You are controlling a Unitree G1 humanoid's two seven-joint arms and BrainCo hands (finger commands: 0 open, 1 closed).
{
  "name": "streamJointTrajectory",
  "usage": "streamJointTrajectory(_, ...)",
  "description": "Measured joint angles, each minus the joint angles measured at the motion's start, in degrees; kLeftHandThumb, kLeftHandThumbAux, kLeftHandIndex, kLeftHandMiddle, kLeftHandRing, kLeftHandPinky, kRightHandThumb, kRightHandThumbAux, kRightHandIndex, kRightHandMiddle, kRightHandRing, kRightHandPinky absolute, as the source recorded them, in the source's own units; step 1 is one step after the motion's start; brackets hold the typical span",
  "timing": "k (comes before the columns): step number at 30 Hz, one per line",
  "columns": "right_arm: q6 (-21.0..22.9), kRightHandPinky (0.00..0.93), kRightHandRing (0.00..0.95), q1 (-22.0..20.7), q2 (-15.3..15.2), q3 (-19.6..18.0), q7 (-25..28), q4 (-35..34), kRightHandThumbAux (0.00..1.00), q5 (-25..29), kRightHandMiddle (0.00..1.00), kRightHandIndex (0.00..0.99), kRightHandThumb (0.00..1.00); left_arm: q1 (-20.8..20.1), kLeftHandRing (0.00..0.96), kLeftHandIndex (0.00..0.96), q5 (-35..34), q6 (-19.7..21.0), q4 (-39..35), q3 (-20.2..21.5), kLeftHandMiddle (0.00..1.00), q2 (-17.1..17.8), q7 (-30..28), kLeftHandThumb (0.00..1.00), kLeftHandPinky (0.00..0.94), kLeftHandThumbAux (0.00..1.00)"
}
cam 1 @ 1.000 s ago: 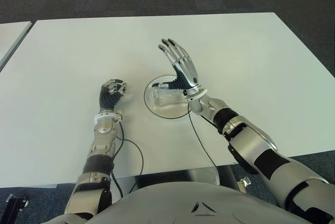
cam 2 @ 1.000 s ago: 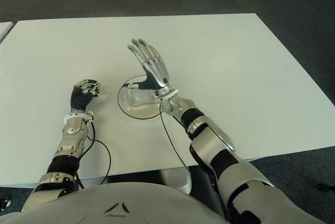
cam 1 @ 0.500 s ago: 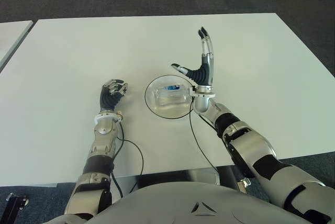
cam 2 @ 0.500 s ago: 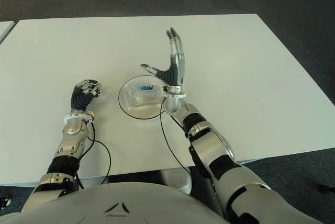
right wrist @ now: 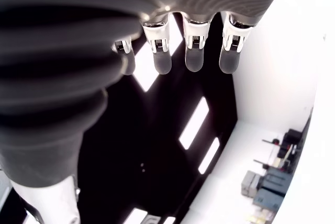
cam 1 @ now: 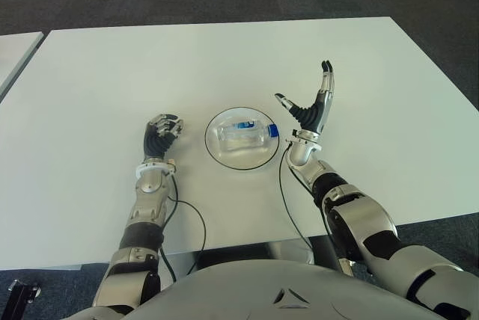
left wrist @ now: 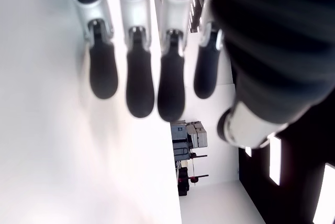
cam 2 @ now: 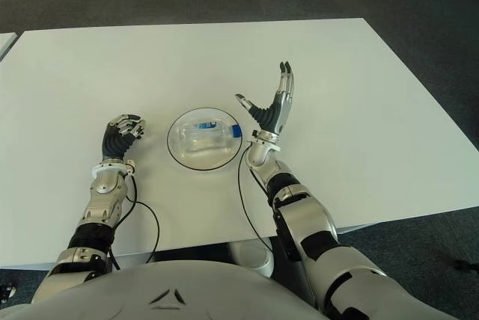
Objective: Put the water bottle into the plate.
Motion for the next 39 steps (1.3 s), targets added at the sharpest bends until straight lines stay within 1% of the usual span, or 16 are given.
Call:
streamJointTrajectory(4, 0.45, 0.157, 0.096, 0.88, 0.44, -2.14, 3.35, -0.07, 0.922, 2.33, 0.084, 0.066, 0.010, -0.07, 0.581, 0.433, 0.00, -0.24, 0.25, 0.00, 0.587, 0.00, 0.00, 0.706, 0.554, 0.714)
streamJointTrajectory(8, 3.18, 0.192, 0.141, 1.47, 0.97, -4.19, 7.45, -0.08, 0.980, 4.94, 0.131, 0.101, 0.039, -0.15, 0.581, 0.433, -0.02, -0.77, 0.78, 0.02, 0.586, 0.00, 0.00, 0.706, 0.557, 0.714)
streamJointTrajectory(12, 5.62, 0.200, 0.158, 1.90, 1.04, -5.81, 12.20, -0.34, 0.993, 7.12, 0.150, 0.117, 0.077, -0.40, 0.581, 0.433, -0.03, -1.39, 1.47, 0.04, 0.586, 0.00, 0.00, 0.706, 0.556, 0.714)
streamJointTrajectory(13, 5.91, 0.203, 0.163, 2.01, 1.03, -5.99, 12.97, -0.48, 0.995, 7.41, 0.156, 0.122, 0.100, -0.41, 0.581, 0.433, -0.02, -1.46, 1.53, 0.04, 0.587, 0.00, 0.00, 0.707, 0.557, 0.714)
streamJointTrajectory(14, 6.19, 0.204, 0.167, 2.13, 1.03, -6.28, 13.90, -0.71, 0.996, 7.81, 0.164, 0.128, 0.152, -0.43, 0.580, 0.433, -0.02, -1.52, 1.60, 0.04, 0.586, 0.00, 0.00, 0.707, 0.557, 0.714)
streamJointTrajectory(17, 7.02, 0.205, 0.172, 2.54, 0.84, -7.34, 17.83, -1.36, 0.998, 9.20, 0.173, 0.134, 0.243, -0.70, 0.579, 0.433, -0.03, -1.56, 1.84, 0.03, 0.584, 0.00, 0.00, 0.707, 0.554, 0.714)
streamJointTrajectory(21, 8.08, 0.203, 0.179, 3.35, 0.32, -8.41, 21.48, -1.66, 0.998, 10.47, 0.183, 0.134, 0.297, -1.09, 0.577, 0.432, -0.08, -1.57, 2.03, 0.03, 0.581, 0.00, -0.16, 0.706, 0.552, 0.714)
streamJointTrajectory(24, 8.81, 0.214, 0.212, 3.87, -0.38, -9.47, 24.11, -0.51, 0.998, 11.11, 0.234, 0.152, 0.404, -1.25, 0.575, 0.432, -0.10, -1.58, 2.13, 0.04, 0.578, 0.05, -0.38, 0.705, 0.553, 0.714)
streamJointTrajectory(25, 9.13, 0.217, 0.217, 4.00, -0.67, -9.84, 24.91, 0.11, 0.998, 11.55, 0.240, 0.154, 0.416, -1.25, 0.575, 0.432, -0.08, -1.57, 2.14, 0.04, 0.578, 0.06, -0.39, 0.705, 0.554, 0.714)
streamJointTrajectory(26, 9.39, 0.240, 0.232, 4.14, -0.91, -10.18, 25.57, 0.65, 0.998, 11.86, 0.256, 0.162, 0.434, -1.24, 0.578, 0.432, -0.07, -1.56, 2.12, 0.03, 0.579, 0.07, -0.39, 0.706, 0.558, 0.714)
streamJointTrajectory(31, 10.02, 0.306, 0.277, 4.47, -1.72, -12.31, 28.05, 1.83, 0.997, 13.67, 0.296, 0.180, 0.464, -1.08, 0.582, 0.433, 0.14, -1.24, 1.79, 0.00, 0.582, 0.11, -0.39, 0.706, 0.560, 0.714)
streamJointTrajectory(33, 10.05, 0.335, 0.298, 4.48, -1.86, -12.93, 29.08, 1.85, 0.996, 14.34, 0.311, 0.184, 0.440, -1.07, 0.580, 0.432, 0.16, -1.26, 1.75, -0.06, 0.580, 0.13, -0.39, 0.705, 0.556, 0.715)
streamJointTrajectory(35, 10.05, 0.380, 0.330, 4.51, -1.78, -13.75, 30.85, 1.79, 0.997, 15.34, 0.328, 0.190, 0.393, -1.05, 0.576, 0.432, 0.15, -1.30, 1.73, -0.18, 0.575, 0.13, -0.52, 0.704, 0.551, 0.715)
streamJointTrajectory(39, 10.00, 0.415, 0.363, 4.63, -1.40, -15.35, 34.25, 1.25, 0.998, 17.75, 0.348, 0.232, 0.352, -0.99, 0.574, 0.432, 0.11, -1.47, 1.75, -0.17, 0.573, 0.17, -0.85, 0.704, 0.553, 0.715)
